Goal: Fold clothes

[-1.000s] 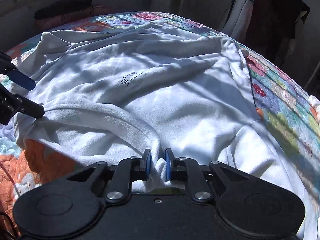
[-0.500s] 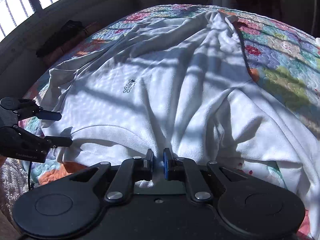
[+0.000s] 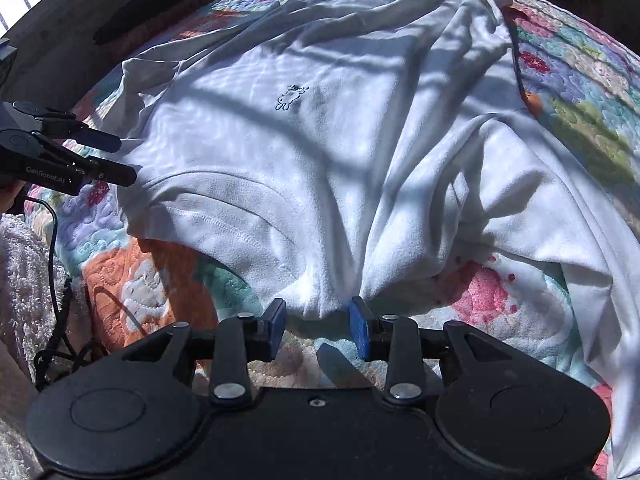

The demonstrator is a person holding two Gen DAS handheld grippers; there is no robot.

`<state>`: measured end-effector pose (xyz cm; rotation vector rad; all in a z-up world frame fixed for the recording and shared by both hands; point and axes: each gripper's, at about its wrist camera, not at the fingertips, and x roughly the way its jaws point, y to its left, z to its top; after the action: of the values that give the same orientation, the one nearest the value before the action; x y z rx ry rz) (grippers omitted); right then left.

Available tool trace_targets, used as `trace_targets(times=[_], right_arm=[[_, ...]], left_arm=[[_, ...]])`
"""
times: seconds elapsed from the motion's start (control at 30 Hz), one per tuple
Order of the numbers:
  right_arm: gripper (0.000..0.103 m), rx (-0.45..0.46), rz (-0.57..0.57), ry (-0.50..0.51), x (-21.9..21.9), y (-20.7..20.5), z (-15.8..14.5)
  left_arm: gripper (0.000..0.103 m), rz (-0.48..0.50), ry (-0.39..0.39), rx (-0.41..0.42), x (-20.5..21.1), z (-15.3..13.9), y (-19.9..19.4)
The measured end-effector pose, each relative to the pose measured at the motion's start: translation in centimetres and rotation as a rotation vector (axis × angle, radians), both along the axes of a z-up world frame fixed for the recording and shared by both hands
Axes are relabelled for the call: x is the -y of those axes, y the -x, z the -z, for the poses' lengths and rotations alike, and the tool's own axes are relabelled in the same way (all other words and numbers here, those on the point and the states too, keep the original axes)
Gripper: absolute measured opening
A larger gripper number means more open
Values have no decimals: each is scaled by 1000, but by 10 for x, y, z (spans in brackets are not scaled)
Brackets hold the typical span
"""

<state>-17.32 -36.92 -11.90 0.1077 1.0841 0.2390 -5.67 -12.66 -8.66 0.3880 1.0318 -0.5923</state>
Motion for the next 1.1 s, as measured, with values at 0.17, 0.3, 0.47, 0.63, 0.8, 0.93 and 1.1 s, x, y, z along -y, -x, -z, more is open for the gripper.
trace_targets(times=[0.17, 0.3, 0.47, 0.63, 0.8, 0.93, 1.1], right_arm=[[66, 37, 218, -210, 41, 10, 1], [69, -10, 442, -524, 58, 1, 42], [76, -16, 494, -563, 46, -6, 59], [11, 49, 395, -519, 36, -8, 46], [10, 139, 244, -474, 40, 16, -18], [9, 26, 256, -316, 30, 9, 22], [10, 38, 273, -250, 16, 19, 43]], left_arm=[[73, 156, -42, 117, 23, 19, 5], [73, 189, 29, 6, 23, 24, 6], [91, 215, -17, -19, 25, 40, 16], [15, 162, -51, -86, 21, 38, 15], [11, 180, -105, -51, 10, 16, 35], [10, 159, -153, -99, 16, 38, 31], [11, 165, -193, -88, 21, 42, 32]])
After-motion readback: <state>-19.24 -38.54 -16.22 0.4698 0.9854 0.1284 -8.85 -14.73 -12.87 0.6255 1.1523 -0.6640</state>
